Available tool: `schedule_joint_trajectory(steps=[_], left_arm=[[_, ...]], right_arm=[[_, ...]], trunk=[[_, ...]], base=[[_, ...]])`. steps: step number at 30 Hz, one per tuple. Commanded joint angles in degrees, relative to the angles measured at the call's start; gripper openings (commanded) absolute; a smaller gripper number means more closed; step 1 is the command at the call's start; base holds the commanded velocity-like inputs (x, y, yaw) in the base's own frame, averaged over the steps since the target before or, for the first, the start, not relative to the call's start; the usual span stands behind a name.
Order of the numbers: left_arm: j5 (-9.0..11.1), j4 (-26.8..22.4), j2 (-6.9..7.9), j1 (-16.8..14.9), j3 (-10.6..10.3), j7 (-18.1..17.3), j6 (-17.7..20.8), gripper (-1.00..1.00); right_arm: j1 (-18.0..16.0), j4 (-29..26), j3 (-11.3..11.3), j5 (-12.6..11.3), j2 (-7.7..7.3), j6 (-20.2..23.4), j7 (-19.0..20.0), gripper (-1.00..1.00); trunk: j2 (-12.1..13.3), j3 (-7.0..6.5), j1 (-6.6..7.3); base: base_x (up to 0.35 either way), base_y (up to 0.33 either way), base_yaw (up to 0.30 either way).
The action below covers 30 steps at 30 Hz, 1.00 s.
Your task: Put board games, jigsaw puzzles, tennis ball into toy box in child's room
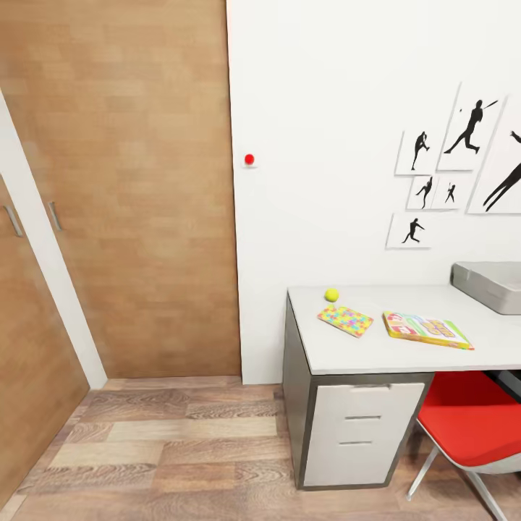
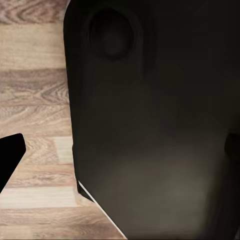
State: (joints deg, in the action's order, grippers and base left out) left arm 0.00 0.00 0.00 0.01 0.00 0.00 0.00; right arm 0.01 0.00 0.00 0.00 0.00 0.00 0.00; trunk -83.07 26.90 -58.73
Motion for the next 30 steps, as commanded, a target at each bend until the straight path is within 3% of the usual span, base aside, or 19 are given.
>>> schedule_joint_trajectory(steps=[1,7,30], left_arm=[[0.0,0.0,0.0,-0.01,0.0,0.0,0.0,1.0],[0.18,-0.58,0.67,0.87,0.0,-0.25,-0.26,1.0],[0.18,-0.58,0.67,0.87,0.0,-0.25,-0.26,1.0]], right_arm=[[-0.01,0.0,0.0,0.0,0.0,0.0,0.0,1.0],[-1.83,-0.91,0.28,-0.03,0.44,-0.11,0.08,1.0],[-1.83,-0.91,0.28,-0.03,0.44,-0.11,0.08,1.0]], trunk=[[-0.01,0.03,0.0],[-0.01,0.03,0.0],[-0.01,0.03,0.0]], base=[[0.0,0.0,0.0],[0.0,0.0,-0.042],[0.0,0.0,-0.038]])
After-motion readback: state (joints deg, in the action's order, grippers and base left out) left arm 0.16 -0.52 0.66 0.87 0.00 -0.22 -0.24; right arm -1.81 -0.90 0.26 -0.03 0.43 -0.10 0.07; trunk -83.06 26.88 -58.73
